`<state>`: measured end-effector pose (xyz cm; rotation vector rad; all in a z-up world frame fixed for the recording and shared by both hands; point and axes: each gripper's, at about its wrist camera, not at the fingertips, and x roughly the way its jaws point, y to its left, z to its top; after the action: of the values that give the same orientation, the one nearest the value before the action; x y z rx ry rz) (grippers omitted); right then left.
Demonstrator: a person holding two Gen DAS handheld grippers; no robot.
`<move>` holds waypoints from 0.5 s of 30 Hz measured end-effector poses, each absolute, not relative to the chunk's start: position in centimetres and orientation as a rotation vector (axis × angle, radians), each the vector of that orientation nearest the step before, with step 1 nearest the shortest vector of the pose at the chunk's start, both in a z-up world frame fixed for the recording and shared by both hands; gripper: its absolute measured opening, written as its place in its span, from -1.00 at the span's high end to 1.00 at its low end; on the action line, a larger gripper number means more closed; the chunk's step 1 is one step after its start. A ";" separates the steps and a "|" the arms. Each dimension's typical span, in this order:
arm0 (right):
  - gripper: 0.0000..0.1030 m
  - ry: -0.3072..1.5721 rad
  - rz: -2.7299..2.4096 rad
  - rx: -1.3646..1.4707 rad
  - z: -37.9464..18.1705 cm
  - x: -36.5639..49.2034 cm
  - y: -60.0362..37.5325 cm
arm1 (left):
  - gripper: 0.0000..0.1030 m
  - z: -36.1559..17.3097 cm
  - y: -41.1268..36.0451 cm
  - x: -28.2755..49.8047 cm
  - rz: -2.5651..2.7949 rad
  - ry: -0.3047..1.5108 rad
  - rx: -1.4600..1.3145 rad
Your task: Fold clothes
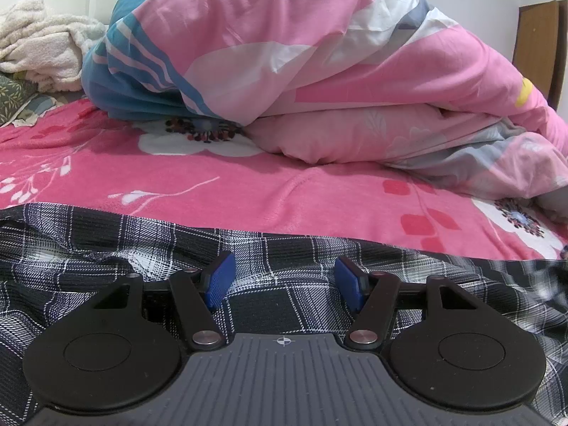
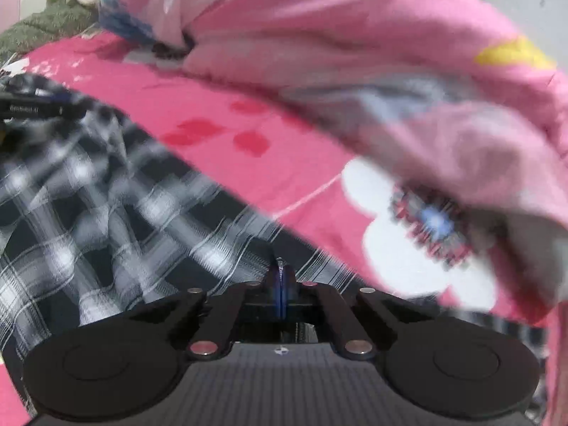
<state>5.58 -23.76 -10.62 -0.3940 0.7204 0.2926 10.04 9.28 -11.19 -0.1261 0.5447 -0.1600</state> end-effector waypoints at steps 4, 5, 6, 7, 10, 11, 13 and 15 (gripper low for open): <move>1.00 0.659 0.245 -0.377 -8.9 5.6 -24.3 | -0.20 -11.2 9.3 10.1 -0.161 0.544 -0.129; 1.00 0.653 0.236 -0.377 -8.6 5.8 -24.5 | -0.20 -11.2 9.3 10.1 -0.161 0.544 -0.129; 1.00 0.649 0.228 -0.377 -8.5 6.1 -24.6 | -0.20 -11.2 9.3 10.1 -0.161 0.544 -0.129; 1.00 0.646 0.220 -0.377 -8.3 6.3 -24.7 | -0.20 -11.2 9.3 10.1 -0.161 0.544 -0.129; 1.00 0.646 0.202 -0.378 -8.2 7.2 -25.0 | -0.20 -11.2 9.3 10.1 -0.162 0.543 -0.132; 1.00 0.649 0.197 -0.378 -8.3 7.5 -25.1 | -0.20 -11.2 9.3 10.1 -0.162 0.543 -0.132; 1.00 0.665 0.189 -0.385 -8.9 8.1 -25.1 | -0.20 -11.2 9.3 10.1 -0.162 0.543 -0.132; 1.00 0.688 0.182 -0.388 -9.6 8.8 -25.3 | -0.20 -11.2 9.3 10.1 -0.162 0.543 -0.132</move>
<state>8.77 -25.29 -9.64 -0.3877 0.6881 0.1823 10.06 9.33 -11.21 -0.1325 0.5428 -0.1615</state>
